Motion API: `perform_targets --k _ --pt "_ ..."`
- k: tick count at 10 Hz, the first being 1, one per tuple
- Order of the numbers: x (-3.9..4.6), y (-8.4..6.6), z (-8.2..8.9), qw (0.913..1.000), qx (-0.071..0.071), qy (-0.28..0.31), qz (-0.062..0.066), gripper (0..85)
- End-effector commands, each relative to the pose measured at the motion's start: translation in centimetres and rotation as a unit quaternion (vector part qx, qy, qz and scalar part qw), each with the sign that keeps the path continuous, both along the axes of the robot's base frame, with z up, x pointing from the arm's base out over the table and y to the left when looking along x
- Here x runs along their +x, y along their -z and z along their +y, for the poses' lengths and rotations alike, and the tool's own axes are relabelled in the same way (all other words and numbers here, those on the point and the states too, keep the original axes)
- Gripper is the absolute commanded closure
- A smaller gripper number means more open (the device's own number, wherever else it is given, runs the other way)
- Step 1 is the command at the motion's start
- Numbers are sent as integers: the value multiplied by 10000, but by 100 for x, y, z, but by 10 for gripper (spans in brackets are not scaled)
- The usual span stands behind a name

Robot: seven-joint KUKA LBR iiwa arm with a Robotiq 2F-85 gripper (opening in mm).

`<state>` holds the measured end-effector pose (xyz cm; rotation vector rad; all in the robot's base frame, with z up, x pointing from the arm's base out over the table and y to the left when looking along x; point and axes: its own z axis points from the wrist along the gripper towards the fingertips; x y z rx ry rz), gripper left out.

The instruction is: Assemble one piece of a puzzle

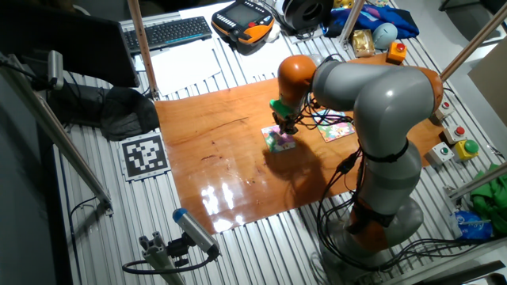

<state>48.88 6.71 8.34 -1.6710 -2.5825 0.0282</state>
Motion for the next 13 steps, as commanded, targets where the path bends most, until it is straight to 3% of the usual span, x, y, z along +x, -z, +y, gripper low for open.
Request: perform_targets --k 1,2,4,6,7,11,13 --pt "-18 -76 -2 9874 -36 -1581 86 850" --pt "-3 -138 18 9799 -155 -1986 114 850" --pt "22 -185 84 9670 -495 -2499 -14 850" --pt "6 -218 105 9529 -675 -2956 -55 850" --pt "19 -221 106 9482 -660 -3108 -30 850" --pt "24 -255 8 9074 -781 -4130 73 850" --pt "26 -272 -45 8992 -808 -4300 58 850"
